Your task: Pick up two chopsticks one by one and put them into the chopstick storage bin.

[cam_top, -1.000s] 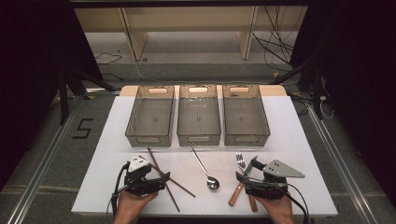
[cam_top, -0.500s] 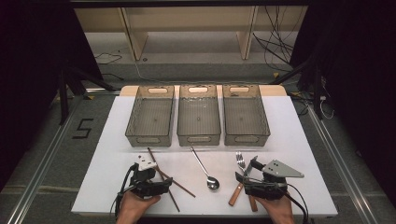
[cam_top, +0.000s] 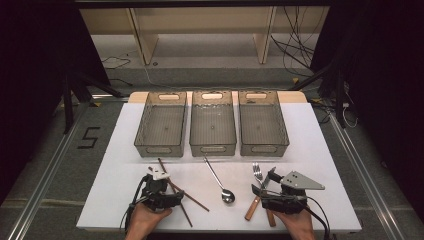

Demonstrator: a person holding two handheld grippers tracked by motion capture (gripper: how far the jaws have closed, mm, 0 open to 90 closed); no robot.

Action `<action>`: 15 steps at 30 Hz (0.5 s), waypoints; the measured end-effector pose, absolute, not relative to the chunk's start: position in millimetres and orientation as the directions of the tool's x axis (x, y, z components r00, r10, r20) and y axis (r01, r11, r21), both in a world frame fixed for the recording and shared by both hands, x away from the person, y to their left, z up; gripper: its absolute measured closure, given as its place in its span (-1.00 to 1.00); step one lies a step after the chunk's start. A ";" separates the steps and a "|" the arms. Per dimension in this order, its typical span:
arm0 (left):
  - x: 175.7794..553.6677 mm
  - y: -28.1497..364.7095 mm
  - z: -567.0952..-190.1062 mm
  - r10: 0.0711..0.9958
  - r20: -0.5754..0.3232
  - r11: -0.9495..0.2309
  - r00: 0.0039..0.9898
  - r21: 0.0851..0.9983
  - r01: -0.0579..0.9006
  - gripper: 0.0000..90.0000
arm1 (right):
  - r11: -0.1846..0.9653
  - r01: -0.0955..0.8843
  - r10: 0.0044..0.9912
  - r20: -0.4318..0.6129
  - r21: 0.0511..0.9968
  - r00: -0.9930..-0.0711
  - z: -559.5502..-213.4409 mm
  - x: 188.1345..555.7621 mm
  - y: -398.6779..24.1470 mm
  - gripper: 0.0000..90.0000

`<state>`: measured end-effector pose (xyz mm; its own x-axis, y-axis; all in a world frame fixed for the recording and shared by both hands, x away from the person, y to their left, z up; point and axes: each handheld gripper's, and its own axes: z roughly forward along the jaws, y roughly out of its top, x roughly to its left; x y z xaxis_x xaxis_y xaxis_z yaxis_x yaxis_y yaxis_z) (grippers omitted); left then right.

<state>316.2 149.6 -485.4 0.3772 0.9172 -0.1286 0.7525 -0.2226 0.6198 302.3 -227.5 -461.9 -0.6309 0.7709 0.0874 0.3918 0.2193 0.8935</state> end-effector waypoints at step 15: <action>319.0 153.3 -487.2 0.912 -0.081 -0.275 0.401 0.606 0.747 0.07 | 0.219 0.392 0.771 0.088 0.894 -0.631 -461.7 302.3 -227.4 -0.40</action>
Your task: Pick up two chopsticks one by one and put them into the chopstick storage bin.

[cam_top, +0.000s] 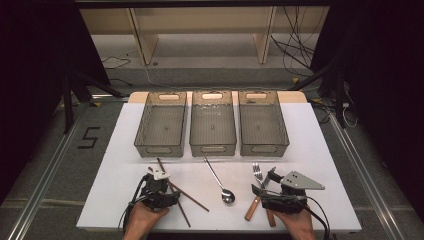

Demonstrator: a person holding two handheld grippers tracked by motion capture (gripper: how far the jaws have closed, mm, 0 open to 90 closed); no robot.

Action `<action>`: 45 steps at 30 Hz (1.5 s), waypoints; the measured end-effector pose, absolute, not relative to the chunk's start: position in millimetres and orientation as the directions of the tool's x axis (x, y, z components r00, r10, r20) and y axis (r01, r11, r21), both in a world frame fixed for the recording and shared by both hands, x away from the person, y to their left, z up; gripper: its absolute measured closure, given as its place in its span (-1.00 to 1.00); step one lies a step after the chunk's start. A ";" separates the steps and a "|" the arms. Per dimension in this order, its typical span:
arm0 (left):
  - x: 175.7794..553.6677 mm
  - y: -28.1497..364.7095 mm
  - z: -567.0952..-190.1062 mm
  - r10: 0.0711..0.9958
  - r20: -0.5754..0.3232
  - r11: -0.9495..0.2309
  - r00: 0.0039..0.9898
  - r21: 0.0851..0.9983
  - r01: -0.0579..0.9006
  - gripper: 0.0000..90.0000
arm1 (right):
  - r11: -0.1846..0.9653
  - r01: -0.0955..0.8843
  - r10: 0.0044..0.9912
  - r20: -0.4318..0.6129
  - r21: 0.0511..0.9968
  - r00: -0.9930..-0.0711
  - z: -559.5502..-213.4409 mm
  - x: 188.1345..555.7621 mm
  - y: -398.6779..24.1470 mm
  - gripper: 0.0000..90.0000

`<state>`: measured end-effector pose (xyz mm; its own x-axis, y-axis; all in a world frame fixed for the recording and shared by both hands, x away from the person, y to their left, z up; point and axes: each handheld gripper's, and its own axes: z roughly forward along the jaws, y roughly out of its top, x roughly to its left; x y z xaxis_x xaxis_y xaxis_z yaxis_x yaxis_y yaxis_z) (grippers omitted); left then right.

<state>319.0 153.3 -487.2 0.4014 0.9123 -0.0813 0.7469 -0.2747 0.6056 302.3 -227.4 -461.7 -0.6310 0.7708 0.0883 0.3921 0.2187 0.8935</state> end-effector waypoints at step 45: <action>328.8 141.6 -474.2 0.834 0.005 -0.503 0.552 0.420 0.756 0.49 | 0.230 0.405 0.766 0.092 0.885 -0.636 -462.8 304.5 -224.8 -0.38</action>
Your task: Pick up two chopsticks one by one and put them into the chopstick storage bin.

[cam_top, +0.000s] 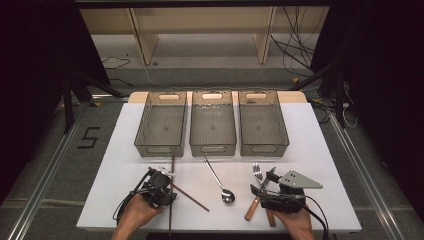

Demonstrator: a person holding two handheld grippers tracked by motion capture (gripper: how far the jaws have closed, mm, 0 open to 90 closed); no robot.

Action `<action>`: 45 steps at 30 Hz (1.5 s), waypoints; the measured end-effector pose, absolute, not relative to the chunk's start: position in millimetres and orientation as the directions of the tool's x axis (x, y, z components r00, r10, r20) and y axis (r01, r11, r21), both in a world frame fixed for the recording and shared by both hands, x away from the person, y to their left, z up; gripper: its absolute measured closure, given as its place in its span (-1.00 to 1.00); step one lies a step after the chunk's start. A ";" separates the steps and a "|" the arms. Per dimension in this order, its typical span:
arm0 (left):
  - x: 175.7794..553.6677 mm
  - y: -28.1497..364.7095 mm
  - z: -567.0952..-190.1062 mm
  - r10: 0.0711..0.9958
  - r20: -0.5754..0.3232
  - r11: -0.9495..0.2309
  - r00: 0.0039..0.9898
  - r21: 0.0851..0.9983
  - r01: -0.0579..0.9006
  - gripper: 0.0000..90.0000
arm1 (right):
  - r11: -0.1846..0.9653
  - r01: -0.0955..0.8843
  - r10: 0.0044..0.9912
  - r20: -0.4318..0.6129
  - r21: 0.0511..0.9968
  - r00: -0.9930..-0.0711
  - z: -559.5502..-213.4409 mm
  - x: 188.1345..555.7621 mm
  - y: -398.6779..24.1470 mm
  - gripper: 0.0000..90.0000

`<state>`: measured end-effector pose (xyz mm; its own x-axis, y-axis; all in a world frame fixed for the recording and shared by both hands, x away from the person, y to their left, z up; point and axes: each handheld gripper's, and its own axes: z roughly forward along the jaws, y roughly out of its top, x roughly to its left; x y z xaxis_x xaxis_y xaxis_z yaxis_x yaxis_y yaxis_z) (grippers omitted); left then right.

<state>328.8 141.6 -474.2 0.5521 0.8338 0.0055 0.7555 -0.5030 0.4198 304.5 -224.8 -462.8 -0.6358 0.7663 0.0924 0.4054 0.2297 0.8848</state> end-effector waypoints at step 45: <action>371.7 186.6 -394.2 0.828 -0.026 -0.430 0.560 0.611 0.665 0.88 | 0.214 0.402 0.763 0.105 0.890 -0.638 -461.0 304.2 -227.1 -0.37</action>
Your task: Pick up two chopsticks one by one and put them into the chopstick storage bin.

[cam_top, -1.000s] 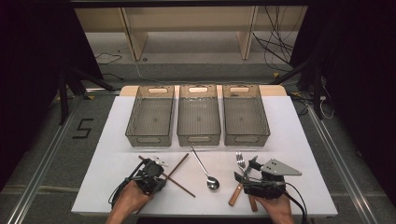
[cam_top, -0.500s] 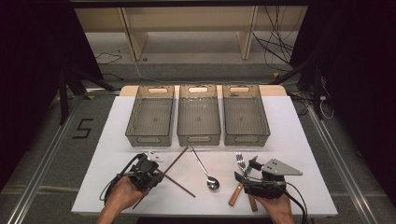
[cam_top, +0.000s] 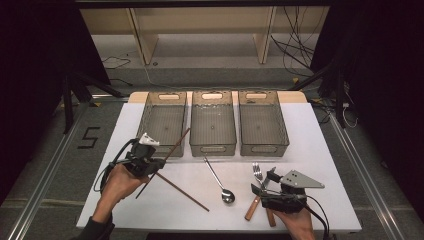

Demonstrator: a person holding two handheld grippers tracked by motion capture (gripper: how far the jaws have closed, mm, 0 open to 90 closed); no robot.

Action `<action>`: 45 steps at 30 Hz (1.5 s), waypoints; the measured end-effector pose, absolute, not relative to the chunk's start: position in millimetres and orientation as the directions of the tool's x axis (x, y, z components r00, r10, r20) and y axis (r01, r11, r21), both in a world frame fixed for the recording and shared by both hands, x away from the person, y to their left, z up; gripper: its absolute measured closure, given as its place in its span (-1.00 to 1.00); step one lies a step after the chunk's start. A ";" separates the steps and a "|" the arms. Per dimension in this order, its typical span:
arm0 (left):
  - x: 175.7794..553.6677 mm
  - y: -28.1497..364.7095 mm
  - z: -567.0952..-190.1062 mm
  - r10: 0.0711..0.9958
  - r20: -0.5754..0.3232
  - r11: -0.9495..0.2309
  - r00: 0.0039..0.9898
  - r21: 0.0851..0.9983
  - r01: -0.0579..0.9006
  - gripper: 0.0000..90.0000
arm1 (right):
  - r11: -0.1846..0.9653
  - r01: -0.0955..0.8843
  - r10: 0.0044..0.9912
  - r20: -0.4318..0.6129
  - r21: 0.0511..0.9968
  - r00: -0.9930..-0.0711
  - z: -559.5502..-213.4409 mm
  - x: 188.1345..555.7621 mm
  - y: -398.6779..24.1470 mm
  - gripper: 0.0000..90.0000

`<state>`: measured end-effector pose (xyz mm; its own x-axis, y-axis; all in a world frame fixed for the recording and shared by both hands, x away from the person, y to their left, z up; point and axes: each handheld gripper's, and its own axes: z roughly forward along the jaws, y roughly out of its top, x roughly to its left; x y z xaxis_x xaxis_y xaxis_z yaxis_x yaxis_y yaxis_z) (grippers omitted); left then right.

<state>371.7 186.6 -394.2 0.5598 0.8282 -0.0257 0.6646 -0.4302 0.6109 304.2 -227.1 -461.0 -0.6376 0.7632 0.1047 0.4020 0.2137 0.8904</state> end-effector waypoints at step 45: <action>544.0 221.3 -384.8 0.922 0.082 -0.336 0.378 0.654 0.678 0.87 | 0.215 0.411 0.747 0.122 0.886 -0.654 -464.3 307.6 -228.4 -0.37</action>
<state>544.0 221.3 -384.8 0.3778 0.9222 0.0823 0.6777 -0.3360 0.6541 307.6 -228.4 -464.3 -0.6536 0.7470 0.1218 0.4107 0.2149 0.8861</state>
